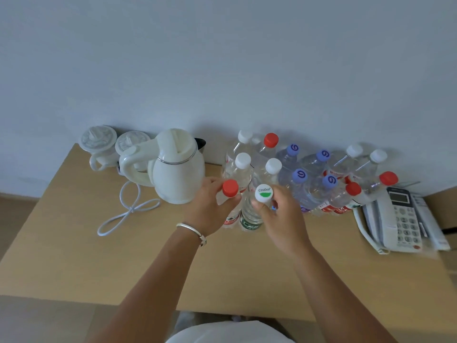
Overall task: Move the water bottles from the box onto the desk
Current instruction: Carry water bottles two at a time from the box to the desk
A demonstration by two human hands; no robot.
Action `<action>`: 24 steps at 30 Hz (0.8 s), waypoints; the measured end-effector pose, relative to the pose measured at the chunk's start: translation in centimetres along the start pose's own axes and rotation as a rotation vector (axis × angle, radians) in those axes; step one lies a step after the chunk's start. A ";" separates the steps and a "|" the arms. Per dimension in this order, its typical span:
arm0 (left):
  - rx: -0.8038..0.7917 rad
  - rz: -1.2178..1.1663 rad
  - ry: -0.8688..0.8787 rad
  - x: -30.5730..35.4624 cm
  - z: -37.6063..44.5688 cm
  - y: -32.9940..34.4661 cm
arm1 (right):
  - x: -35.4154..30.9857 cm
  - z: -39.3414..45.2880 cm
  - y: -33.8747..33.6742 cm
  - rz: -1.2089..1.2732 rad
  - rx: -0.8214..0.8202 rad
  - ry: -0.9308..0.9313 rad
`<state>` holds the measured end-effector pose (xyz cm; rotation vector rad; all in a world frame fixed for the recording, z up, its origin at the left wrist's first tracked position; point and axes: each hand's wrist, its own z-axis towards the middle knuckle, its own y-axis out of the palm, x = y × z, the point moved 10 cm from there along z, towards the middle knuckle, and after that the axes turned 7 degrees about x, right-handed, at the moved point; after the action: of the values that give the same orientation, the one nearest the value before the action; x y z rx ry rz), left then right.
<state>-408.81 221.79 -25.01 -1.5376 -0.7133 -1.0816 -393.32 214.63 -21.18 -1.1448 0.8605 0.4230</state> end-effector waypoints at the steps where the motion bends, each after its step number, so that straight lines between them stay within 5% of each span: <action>1: 0.003 -0.006 0.003 0.0 0.0 0.1 | 0.3 -0.1 0.0 0.001 0.011 0.007; 14: 0.080 -0.206 0.006 0.2 -0.9 1.8 | 3.2 -0.6 -2.5 0.060 0.268 0.097; 24: 0.133 -0.184 0.009 0.7 -0.4 1.6 | 3.3 0.2 -1.9 0.058 0.104 0.123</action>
<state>-407.26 220.90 -25.08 -1.3730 -0.9167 -1.1516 -389.86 213.67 -22.50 -1.0604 1.0134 0.3540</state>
